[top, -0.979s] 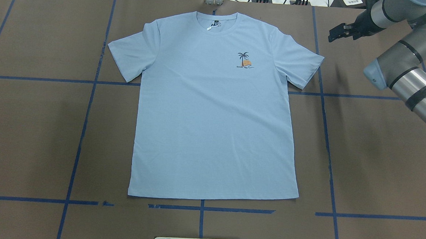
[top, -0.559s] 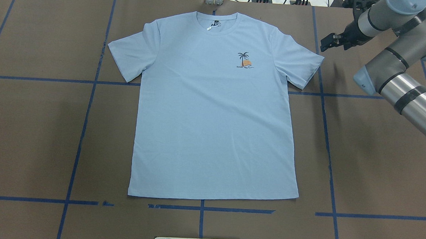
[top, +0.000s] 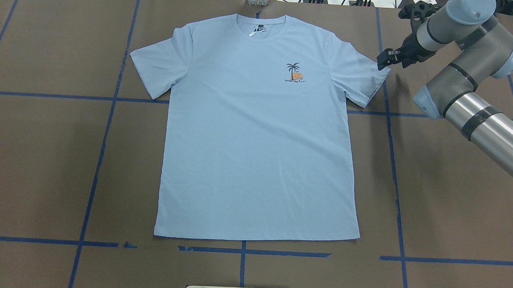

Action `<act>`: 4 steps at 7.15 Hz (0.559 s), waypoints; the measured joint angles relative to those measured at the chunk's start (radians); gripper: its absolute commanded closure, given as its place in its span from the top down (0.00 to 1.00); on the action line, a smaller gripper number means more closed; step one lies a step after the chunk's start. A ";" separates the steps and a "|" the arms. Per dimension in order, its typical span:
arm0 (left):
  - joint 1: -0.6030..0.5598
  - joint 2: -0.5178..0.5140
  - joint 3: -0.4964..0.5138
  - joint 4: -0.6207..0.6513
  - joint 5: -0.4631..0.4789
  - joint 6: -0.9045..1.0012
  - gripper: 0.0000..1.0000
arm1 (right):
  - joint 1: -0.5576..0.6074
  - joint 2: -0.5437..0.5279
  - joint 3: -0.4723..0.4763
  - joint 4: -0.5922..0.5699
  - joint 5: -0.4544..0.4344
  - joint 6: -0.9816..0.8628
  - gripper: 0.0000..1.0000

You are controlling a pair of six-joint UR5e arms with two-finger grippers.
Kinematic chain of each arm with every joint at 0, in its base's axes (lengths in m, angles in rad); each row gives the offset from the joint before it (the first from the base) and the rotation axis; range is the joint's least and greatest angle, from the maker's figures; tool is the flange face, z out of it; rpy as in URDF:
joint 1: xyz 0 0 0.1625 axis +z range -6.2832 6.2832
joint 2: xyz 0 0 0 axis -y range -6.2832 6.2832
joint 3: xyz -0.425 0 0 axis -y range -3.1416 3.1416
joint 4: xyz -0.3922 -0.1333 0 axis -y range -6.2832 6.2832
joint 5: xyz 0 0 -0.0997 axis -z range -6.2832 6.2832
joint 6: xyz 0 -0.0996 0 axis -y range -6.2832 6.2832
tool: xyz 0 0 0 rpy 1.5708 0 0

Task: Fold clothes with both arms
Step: 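Move the right gripper over the sleeve nearest it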

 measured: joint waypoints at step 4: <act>-0.002 -0.003 -0.001 0.001 0.000 0.000 1.00 | -0.016 0.013 -0.033 -0.001 -0.018 0.001 0.39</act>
